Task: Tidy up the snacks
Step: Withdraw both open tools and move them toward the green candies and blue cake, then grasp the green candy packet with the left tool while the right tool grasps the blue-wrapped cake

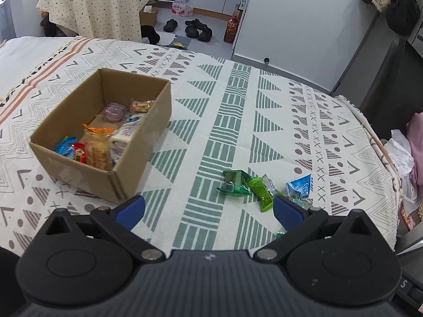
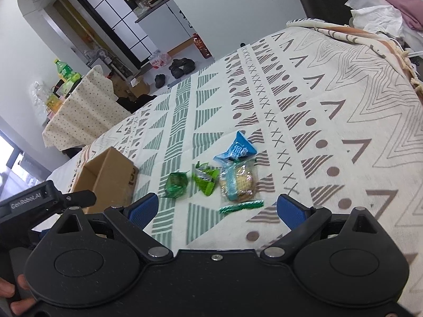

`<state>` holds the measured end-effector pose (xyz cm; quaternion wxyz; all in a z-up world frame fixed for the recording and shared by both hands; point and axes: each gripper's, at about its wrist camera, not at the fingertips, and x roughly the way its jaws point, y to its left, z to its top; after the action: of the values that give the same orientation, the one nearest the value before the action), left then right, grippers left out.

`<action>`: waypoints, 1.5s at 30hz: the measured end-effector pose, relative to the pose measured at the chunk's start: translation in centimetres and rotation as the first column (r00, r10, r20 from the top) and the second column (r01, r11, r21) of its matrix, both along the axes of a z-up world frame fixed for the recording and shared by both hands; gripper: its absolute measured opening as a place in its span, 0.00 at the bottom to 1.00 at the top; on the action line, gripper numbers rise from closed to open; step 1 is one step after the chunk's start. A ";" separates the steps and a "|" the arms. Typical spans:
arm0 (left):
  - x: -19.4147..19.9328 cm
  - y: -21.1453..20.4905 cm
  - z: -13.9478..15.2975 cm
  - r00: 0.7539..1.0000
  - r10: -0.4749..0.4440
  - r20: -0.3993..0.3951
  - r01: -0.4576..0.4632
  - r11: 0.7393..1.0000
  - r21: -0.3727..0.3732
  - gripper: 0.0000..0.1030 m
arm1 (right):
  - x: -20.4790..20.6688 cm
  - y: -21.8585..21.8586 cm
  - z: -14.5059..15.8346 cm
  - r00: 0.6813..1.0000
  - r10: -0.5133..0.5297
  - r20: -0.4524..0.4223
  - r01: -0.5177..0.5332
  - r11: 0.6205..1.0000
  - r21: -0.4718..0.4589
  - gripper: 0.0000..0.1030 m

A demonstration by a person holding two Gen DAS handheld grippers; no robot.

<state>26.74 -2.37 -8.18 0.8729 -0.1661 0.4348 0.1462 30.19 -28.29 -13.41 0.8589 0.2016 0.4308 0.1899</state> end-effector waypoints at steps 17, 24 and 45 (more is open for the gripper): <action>4.8 -2.2 -3.9 0.999 0.040 -0.033 -0.043 0.994 -0.099 0.77 | 4.2 0.7 -4.9 0.995 0.035 -0.091 -0.034 0.999 0.011 0.81; 6.5 -3.0 -6.2 0.996 0.073 -0.057 -0.081 0.985 -0.152 0.61 | 5.9 2.2 -6.1 0.992 0.082 -0.098 -0.082 0.997 0.006 0.74; 9.3 -5.5 -11.3 0.984 0.167 -0.067 -0.178 0.958 -0.226 0.61 | 7.0 1.6 -7.3 0.989 0.118 -0.091 -0.121 0.992 -0.027 0.47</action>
<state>36.00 -7.92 -19.50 0.8210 -0.3004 0.4532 0.1741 37.15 -26.67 -20.72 0.8290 0.1699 0.4831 0.2249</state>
